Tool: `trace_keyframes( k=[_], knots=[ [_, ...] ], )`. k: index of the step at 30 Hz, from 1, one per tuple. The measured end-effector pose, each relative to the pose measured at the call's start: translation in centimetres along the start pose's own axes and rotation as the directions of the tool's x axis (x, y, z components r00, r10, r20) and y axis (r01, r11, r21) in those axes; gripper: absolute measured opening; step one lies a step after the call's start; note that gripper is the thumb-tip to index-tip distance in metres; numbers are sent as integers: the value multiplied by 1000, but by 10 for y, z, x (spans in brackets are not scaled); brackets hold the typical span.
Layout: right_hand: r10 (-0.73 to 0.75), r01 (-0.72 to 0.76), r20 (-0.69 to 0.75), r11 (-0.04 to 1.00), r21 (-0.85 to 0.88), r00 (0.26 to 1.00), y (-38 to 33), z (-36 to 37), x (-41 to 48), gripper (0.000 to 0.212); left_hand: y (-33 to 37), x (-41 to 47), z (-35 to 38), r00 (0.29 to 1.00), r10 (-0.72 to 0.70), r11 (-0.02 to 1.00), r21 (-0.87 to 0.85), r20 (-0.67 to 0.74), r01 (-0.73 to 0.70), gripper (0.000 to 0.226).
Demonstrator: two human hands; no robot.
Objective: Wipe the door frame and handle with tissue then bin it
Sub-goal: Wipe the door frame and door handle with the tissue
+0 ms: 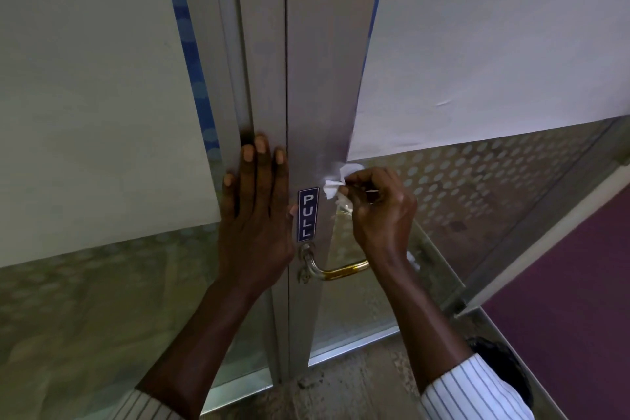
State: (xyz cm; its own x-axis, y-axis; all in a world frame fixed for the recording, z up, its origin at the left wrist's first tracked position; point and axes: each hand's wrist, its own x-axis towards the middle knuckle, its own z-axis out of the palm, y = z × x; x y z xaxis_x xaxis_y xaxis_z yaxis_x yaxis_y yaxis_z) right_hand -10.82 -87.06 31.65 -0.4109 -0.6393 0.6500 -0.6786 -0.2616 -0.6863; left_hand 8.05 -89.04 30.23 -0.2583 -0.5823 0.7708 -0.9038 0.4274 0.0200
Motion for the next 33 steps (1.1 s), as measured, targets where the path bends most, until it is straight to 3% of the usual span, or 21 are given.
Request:
trace_keyframes(
  k=[6, 10, 13, 16, 19, 25, 33],
  knots=[
    [188, -178, 124, 980, -87, 974, 54, -29, -10, 19, 0, 0, 0, 1000, -4, 1000, -29, -1, 4, 75],
    [198, -158, 245, 972, -176, 949, 82, -57, -14, 21, 1, 1, -1, 1000, -14, 999, -33, -9, 14, 69],
    [96, -1, 394, 972, -234, 914, 97, -65, -17, 26, 2, 1, -2, 1000, -17, 1000, -23, -14, 16, 69],
    [-17, 186, 576, 954, -236, 818, 108, -60, -24, 30, 3, 0, -1, 1000, -27, 999, -26, -12, 26, 69],
    [-124, 366, 660, 898, -242, 741, 111, -48, -34, 36, 3, 0, -2, 1000, -21, 1000, -21, -13, 21, 71],
    [-83, 433, 710, 840, -328, 699, 109, -46, -48, 59, 2, 0, -4, 1000, -26, 1000, -4, -10, 26, 84],
    [-78, 417, 625, 807, -418, 777, 78, -22, -98, 55, 3, -1, -3, 1000, -15, 999, 39, 10, 15, 84]
  ],
)
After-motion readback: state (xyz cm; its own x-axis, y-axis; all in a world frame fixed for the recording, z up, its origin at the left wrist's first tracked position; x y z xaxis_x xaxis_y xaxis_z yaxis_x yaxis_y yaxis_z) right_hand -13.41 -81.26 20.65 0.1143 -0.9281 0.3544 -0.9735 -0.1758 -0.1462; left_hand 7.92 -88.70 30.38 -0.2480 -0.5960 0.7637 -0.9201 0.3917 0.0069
